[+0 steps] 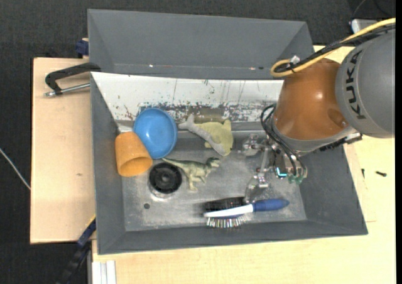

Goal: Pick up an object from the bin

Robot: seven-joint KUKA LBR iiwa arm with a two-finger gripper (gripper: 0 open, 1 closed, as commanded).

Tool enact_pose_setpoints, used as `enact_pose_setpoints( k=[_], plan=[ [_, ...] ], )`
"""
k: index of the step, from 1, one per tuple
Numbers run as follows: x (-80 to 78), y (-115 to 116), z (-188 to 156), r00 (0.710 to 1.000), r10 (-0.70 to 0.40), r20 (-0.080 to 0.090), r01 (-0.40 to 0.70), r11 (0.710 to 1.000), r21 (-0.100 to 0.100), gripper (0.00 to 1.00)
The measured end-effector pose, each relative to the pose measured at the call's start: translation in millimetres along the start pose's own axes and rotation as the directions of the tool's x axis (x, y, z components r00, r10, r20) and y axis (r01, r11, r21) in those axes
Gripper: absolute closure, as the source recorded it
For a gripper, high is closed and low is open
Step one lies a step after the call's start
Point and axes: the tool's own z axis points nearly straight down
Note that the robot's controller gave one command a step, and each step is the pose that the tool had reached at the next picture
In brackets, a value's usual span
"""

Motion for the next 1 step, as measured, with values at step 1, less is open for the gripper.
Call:
enact_pose_setpoints(
  k=[1],
  plan=[
    [10.6, 15.0, 36.9, 0.937, -0.347, 0.028, 0.347, 0.938, 0.008, 0.0]
  ],
)
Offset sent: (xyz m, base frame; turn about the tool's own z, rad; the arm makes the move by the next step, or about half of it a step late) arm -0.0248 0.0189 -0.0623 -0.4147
